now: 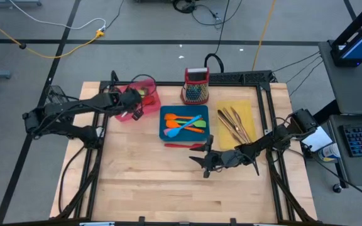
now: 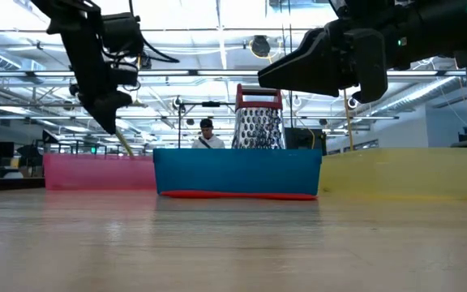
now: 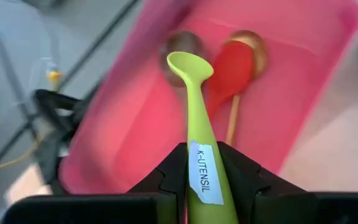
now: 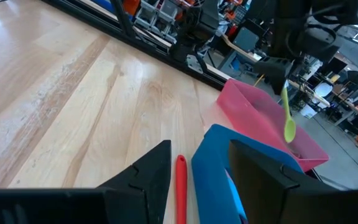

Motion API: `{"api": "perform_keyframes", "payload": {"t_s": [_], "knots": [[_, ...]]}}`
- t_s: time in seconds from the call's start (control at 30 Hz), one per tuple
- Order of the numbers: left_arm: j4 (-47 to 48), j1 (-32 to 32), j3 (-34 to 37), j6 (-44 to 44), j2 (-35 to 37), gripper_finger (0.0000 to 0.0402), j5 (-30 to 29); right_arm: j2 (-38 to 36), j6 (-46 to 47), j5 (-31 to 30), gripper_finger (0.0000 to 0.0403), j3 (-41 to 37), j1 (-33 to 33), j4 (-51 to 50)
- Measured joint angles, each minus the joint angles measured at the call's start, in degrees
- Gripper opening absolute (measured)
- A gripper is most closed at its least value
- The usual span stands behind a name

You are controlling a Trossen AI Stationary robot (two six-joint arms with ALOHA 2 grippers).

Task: Pick & Place Kitchen Items
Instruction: Put the light green serving spoon into the pink bin

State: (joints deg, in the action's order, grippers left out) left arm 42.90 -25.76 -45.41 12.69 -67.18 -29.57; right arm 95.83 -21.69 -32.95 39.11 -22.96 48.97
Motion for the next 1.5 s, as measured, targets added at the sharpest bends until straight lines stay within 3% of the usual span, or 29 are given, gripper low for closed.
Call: {"api": "perform_keyframes", "payload": {"t_s": [0.13, 0.33, 0.53, 1.17, 1.5], "knots": [[-2.3, -3.1, 0.0, -5.0, 0.0, 0.0072, 7.6, 0.0, 0.0, 0.0, 0.0155, 0.0, 0.0, 0.0], [-5.3, -5.1, 0.0, -11.0, 0.0, 0.0072, 12.6, 0.0, 0.0, 0.0, 0.0155, 0.0, 0.0, 0.0], [-5.4, -5.8, 0.0, -15.1, 0.0, 0.0072, 22.1, 0.0, 0.0, 0.0, 0.0155, 0.0, 0.0, -0.8], [-7.7, -9.0, 7.6, -19.9, -3.6, 0.0074, 24.1, -0.1, 3.0, 0.0, 0.0155, 0.0, 0.0, -2.1], [-8.8, -9.0, 7.9, -21.2, -3.7, 0.0149, 21.3, -0.1, 3.0, 0.0, 0.0155, 0.0, 0.0, -2.1]]}}
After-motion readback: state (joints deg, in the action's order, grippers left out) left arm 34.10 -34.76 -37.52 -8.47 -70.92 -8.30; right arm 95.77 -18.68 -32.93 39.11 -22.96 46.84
